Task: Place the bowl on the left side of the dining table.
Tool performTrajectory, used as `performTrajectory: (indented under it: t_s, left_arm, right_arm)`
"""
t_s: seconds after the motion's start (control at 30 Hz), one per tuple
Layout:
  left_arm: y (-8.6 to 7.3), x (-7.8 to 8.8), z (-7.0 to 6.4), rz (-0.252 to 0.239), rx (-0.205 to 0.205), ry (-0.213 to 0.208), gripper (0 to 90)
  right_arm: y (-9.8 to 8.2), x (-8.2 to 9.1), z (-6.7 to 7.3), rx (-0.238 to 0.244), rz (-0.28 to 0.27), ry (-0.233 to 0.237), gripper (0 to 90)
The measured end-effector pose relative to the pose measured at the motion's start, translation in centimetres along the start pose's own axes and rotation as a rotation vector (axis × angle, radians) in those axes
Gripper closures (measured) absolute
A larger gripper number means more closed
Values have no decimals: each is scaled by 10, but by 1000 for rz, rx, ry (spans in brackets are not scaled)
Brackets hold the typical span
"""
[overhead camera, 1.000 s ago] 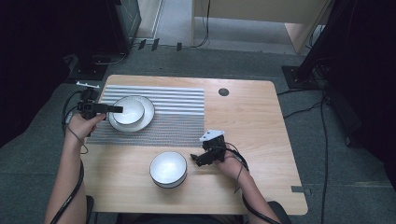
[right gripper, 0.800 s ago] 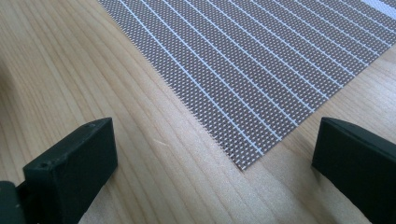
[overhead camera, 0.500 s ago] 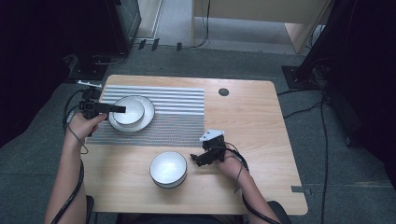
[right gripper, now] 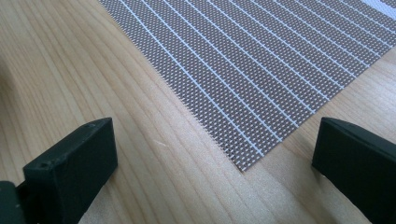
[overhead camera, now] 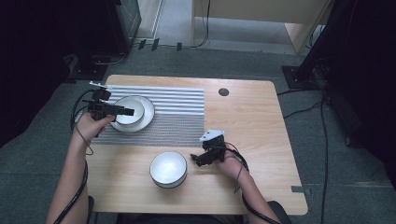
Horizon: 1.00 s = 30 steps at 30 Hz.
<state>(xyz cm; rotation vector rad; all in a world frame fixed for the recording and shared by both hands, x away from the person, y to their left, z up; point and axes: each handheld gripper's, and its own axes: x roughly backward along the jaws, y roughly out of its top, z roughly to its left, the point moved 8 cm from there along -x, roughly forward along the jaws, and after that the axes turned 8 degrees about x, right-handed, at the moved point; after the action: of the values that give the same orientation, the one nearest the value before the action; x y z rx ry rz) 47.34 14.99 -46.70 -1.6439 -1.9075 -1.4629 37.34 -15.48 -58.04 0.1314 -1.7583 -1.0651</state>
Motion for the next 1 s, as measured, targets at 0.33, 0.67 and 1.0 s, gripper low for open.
performTrajectory:
  t_s: [0.33, 0.67, 1.0]
  left_arm:
    - [-3, -8, -12, 15, -31, -20, 310]
    - [-6, -17, -31, 24, -90, -44, 309]
    - [-9, -25, -45, 39, -137, -58, 308]
  right_arm:
    - [0, 0, 0, 0, 0, 0, 0]
    - [0, 0, 0, 0, 0, 0, 0]
    - [0, 0, 0, 0, 0, 0, 0]
